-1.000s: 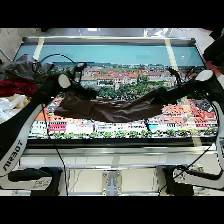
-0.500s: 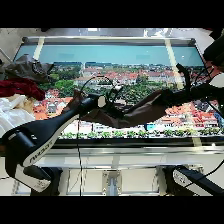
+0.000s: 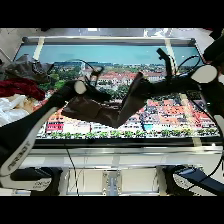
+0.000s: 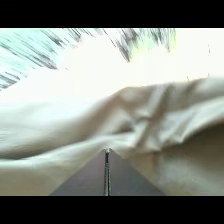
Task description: Fold the shirts.
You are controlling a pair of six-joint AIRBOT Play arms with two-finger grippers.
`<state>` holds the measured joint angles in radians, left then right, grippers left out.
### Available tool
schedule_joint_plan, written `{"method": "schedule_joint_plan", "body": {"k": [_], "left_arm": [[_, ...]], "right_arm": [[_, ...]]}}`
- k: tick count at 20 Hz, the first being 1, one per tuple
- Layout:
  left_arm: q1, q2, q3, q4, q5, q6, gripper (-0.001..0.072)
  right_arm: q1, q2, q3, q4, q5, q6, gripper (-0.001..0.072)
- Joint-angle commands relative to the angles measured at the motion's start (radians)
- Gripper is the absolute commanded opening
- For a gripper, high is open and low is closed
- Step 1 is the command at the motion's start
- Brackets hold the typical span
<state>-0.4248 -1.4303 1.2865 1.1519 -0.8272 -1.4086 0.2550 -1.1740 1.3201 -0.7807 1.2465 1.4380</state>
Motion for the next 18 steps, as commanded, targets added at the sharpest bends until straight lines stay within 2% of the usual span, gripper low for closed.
{"method": "schedule_joint_plan", "body": {"k": [1, 4, 8, 9, 10, 11, 13, 15, 16, 18], "left_arm": [[0.204, 0.213, 0.0, 0.007, -0.022, 0.039, 0.0013], [0.36, 0.348, 0.0, 0.056, -0.068, 0.038, 0.0013], [0.499, 0.417, 0.0, 0.084, -0.191, 0.038, 0.0013], [0.521, 0.418, 0.0, 0.082, -0.212, 0.038, 0.0013], [0.535, 0.418, -0.002, 0.083, -0.222, 0.038, 0.0013], [0.541, 0.418, -0.005, 0.082, -0.222, 0.038, 0.0013], [0.541, 0.418, -0.007, 0.081, -0.222, 0.038, 0.0013], [0.537, 0.418, -0.007, 0.074, -0.225, 0.037, 0.0013], [0.537, 0.418, -0.007, 0.074, -0.237, 0.037, 0.0013], [0.537, 0.418, -0.007, 0.074, -0.272, 0.038, 0.0013]], "right_arm": [[0.194, -0.109, 0.071, 0.003, -0.2, 0.017, 0.0006], [0.332, -0.294, 0.169, 0.014, -0.33, 0.02, 0.0006], [0.453, -0.509, 0.284, 0.104, -0.554, 0.02, 0.0015], [0.472, -0.541, 0.308, 0.114, -0.608, 0.02, 0.012], [0.485, -0.564, 0.33, 0.134, -0.657, 0.02, 0.0459], [0.488, -0.573, 0.347, 0.156, -0.686, 0.02, 0.0653], [0.473, -0.568, 0.385, 0.14, -0.681, 0.019, 0.0659], [0.419, -0.565, 0.438, 0.017, -0.619, 0.02, 0.0639], [0.37, -0.565, 0.47, -0.083, -0.524, 0.029, 0.0604], [0.241, -0.565, 0.52, -0.329, -0.222, 0.163, 0.0588]]}}
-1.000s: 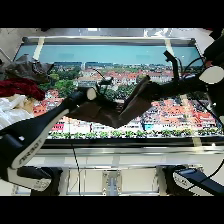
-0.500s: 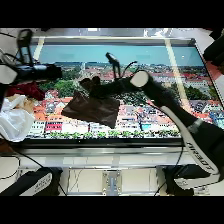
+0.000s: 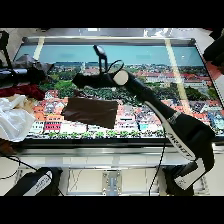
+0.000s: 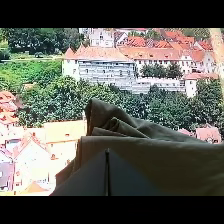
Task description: Fold the shirts.
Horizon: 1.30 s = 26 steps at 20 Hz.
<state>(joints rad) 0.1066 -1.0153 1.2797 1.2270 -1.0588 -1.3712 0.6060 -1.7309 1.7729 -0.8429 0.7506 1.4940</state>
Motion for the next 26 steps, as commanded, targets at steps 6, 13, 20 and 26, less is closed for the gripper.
{"method": "schedule_joint_plan", "body": {"k": [6, 13, 20, 26], "left_arm": [[0.005, 0.002, -0.005, 0.0, -0.034, 0.004, 0.0013], [0.005, -0.023, -0.006, 0.0, -0.035, 0.004, 0.0013], [0.005, -0.031, -0.006, 0.003, -0.036, 0.016, 0.0014], [0.006, -0.031, -0.006, 0.003, -0.036, 0.019, 0.0013]], "right_arm": [[-0.33, -0.008, -0.154, -0.413, 0.64, 0.172, 0.059], [-0.199, -0.03, -0.549, 0.099, 0.072, 0.053, 0.059], [-0.198, -0.081, -0.542, 0.433, 0.069, -0.14, 0.0003], [-0.288, 0.032, -0.409, 0.293, 0.16, -0.159, 0.0011]]}}
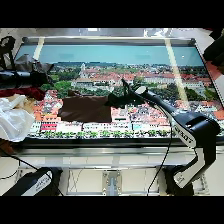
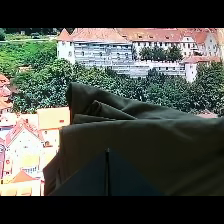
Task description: Fold the shirts.
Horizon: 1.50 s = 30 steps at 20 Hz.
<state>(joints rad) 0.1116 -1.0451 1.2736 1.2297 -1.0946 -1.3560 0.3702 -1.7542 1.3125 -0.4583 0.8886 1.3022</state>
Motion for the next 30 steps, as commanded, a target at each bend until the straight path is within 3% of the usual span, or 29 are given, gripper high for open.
{"method": "schedule_joint_plan", "body": {"k": [1, 4, 8, 11, 15, 18, 19, 21, 22, 24, 25, 26, 27, 29, 30], "left_arm": [[0.001, -0.001, 0.0, 0.0, -0.003, 0.003, 0.0014], [0.0, -0.001, 0.0, 0.0, -0.01, 0.003, 0.0014], [0.0, -0.001, -0.001, 0.0, -0.01, 0.003, 0.0013], [0.0, -0.001, -0.001, -0.002, -0.01, 0.002, 0.0013], [0.0, -0.005, -0.001, -0.004, -0.01, -0.016, 0.0014], [0.0, -0.026, -0.001, -0.004, -0.01, -0.021, 0.0014], [0.0, -0.035, -0.001, -0.004, -0.01, -0.021, 0.0014], [0.0, -0.056, -0.002, -0.004, -0.012, -0.021, 0.0014], [0.0, -0.066, -0.002, -0.005, -0.019, -0.029, 0.0014], [0.0, -0.08, -0.002, -0.016, -0.035, -0.035, 0.0014], [0.0, -0.083, -0.002, -0.028, -0.035, -0.035, 0.0014], [0.0, -0.084, -0.002, -0.05, -0.034, -0.035, 0.0014], [0.0, -0.084, -0.002, -0.067, -0.033, -0.035, 0.0014], [0.0, -0.084, -0.002, -0.09, -0.033, -0.035, 0.0014], [0.0, -0.084, -0.002, -0.09, -0.035, -0.035, 0.0013]], "right_arm": [[-0.106, 0.101, 0.069, -0.22, 0.056, 0.102, 0.0011], [-0.302, 0.274, 0.071, -0.617, 0.208, 0.275, 0.0011], [-0.598, 0.48, 0.061, -0.959, 0.412, 0.332, 0.001], [-0.86, 0.619, -0.071, -1.015, 0.44, 0.325, 0.001], [-1.186, 0.806, -0.439, -1.026, 0.403, 0.299, 0.001], [-1.321, 0.914, -0.62, -1.018, 0.375, 0.298, 0.0011], [-1.342, 0.939, -0.627, -1.01, 0.388, 0.298, 0.0053], [-1.349, 0.982, -0.578, -0.987, 0.431, 0.302, 0.0472], [-1.348, 1.001, -0.531, -0.946, 0.449, 0.303, 0.0501], [-1.348, 1.036, -0.406, -0.754, 0.461, 0.303, 0.0498], [-1.347, 1.049, -0.348, -0.613, 0.444, 0.301, 0.0437], [-1.335, 1.057, -0.311, -0.46, 0.418, 0.284, 0.0257], [-1.299, 1.061, -0.289, -0.291, 0.403, 0.184, 0.0021], [-1.16, 1.055, -0.287, -0.065, 0.399, -0.034, 0.0011], [-1.072, 1.051, -0.287, -0.039, 0.391, -0.089, 0.0011]]}}
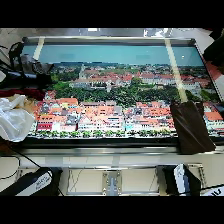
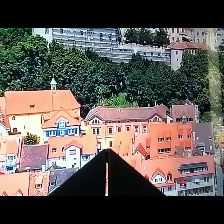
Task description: Fold the shirts.
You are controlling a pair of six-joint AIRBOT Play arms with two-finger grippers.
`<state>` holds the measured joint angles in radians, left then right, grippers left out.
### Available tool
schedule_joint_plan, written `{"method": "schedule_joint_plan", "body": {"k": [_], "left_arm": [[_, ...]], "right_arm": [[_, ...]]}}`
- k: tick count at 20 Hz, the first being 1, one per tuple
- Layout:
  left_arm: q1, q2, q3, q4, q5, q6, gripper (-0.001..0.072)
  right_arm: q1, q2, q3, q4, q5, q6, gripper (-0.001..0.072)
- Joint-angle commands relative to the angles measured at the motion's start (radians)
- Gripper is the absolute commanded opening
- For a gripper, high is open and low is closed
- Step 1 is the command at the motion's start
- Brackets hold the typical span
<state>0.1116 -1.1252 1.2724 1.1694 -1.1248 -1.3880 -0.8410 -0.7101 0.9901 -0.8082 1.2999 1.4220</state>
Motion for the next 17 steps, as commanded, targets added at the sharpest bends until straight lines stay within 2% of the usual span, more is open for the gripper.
{"method": "schedule_joint_plan", "body": {"k": [1, 5, 9, 12, 17], "left_arm": [[0.0, -0.003, 0.0, -0.03, -0.018, -0.003, 0.0014], [0.0, -0.004, 0.0, -0.084, -0.076, -0.003, 0.0014], [0.0, -0.005, 0.0, -0.086, -0.077, -0.003, 0.0014], [0.0, -0.005, 0.0, -0.086, -0.077, -0.003, 0.0014], [0.0, -0.005, 0.0, -0.086, -0.077, -0.003, 0.0014]], "right_arm": [[0.238, 0.0, 0.035, 0.302, -0.037, -0.241, 0.001], [0.569, -0.045, 0.035, 0.277, -0.05, -0.319, 0.001], [0.803, -0.095, 0.035, 0.222, -0.182, -0.319, 0.0012], [0.869, -0.109, 0.035, 0.197, -0.236, -0.317, 0.0012], [0.873, -0.108, 0.035, 0.196, -0.243, -0.317, 0.0012]]}}
